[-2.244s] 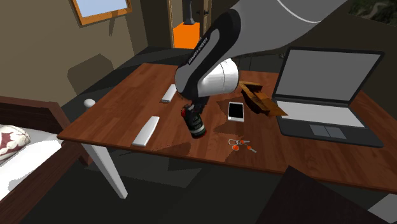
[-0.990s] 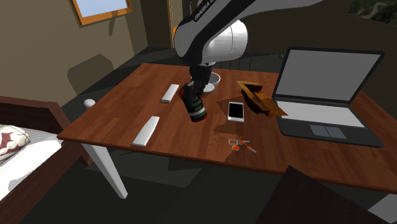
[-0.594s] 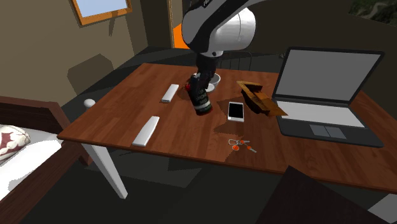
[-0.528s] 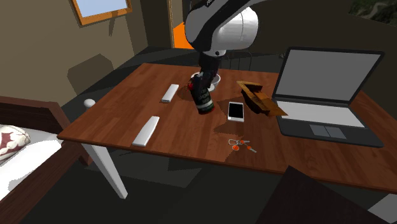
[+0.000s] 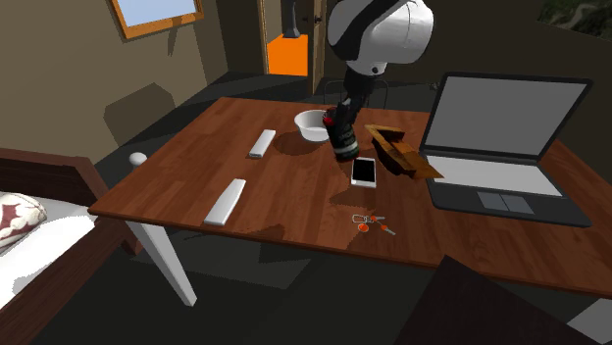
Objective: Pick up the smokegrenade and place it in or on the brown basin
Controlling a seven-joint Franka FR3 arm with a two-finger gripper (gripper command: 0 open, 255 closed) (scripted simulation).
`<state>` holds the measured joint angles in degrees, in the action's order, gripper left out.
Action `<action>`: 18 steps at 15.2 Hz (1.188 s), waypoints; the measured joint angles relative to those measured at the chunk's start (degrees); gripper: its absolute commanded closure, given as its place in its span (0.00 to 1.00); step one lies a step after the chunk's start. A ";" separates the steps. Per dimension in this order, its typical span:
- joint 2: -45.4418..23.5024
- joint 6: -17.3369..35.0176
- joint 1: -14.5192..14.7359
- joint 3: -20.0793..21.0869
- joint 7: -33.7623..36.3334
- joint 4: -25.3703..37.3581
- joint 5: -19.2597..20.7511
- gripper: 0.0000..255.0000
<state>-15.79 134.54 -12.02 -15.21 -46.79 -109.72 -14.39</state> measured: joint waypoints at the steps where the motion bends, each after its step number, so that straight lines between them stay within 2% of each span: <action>1: -0.71 -0.74 -0.95 -0.27 -1.30 1.22 -0.45 1.00; 11: -8.46 -7.92 -11.36 -2.41 -14.01 13.67 -4.89 1.00; 18: -17.19 -15.23 -19.49 -2.89 -20.51 28.13 -7.55 1.00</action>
<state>-32.97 119.32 -31.51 -18.10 -67.31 -81.59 -21.94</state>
